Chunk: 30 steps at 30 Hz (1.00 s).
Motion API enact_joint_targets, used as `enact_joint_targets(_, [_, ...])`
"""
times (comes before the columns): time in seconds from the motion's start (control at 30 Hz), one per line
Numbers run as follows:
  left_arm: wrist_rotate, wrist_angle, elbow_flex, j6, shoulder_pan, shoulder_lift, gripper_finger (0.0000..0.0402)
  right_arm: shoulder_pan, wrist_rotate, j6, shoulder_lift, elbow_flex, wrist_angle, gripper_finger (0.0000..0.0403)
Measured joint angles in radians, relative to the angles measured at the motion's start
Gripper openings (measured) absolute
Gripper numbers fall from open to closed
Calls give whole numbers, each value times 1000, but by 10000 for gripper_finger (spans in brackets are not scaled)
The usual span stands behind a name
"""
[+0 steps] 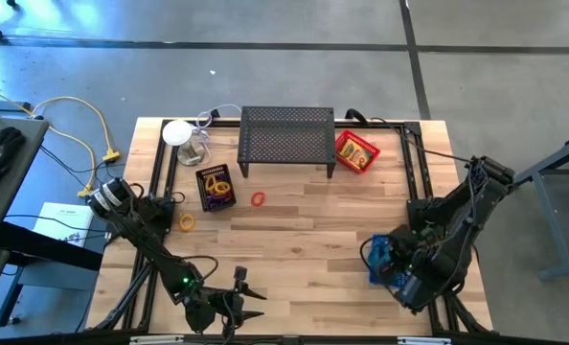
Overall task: Pick & Place Office Desk Supplies
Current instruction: Put the blue rubber band into the blue basket
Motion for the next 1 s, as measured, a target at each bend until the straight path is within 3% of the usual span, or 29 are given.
enact_joint_targets(0.2, [0, 0, 0, 0, -9, 0, 168, -11, -115, 1, 38, -8, -3, 3])
enact_joint_targets(0.5, [0, 0, 0, 5, -8, 0, 168, -17, -417, 22, 93, -94, -3, 3])
enact_joint_targets(0.83, [-1, 1, 0, 31, 16, 0, 168, -58, -318, 25, 102, -186, 221, 3])
enact_joint_targets(1.0, [-2, 1, 0, 31, 23, 0, 168, -103, -371, -44, 102, -299, 463, 3])
